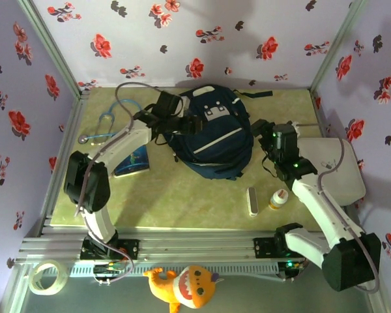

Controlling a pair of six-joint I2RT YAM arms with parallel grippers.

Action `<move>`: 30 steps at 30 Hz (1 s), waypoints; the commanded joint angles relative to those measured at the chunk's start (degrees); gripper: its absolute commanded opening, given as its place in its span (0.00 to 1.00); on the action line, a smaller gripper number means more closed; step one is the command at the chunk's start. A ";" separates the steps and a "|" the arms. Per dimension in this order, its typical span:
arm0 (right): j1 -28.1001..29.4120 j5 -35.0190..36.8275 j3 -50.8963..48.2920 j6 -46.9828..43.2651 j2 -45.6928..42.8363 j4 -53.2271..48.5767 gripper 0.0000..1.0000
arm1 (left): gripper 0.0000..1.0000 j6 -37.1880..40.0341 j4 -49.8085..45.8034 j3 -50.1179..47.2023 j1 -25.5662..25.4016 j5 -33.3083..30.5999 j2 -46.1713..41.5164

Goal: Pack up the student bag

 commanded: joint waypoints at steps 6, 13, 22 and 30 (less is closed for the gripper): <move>1.71 -7.29 2.11 -3.94 6.08 2.43 0.99 | 0.88 -7.95 4.97 -18.94 11.07 -3.95 -13.41; 5.19 -8.41 5.13 -3.97 12.13 4.37 0.99 | 1.00 -10.08 6.27 -27.87 20.27 -4.75 -16.34; 8.20 -8.84 8.22 -3.96 16.43 3.91 0.99 | 1.00 -4.16 2.12 -22.94 23.52 -4.31 -8.71; 9.00 -9.52 8.60 -3.44 17.60 3.93 0.99 | 1.00 -0.30 -3.73 -14.67 23.88 -1.12 2.57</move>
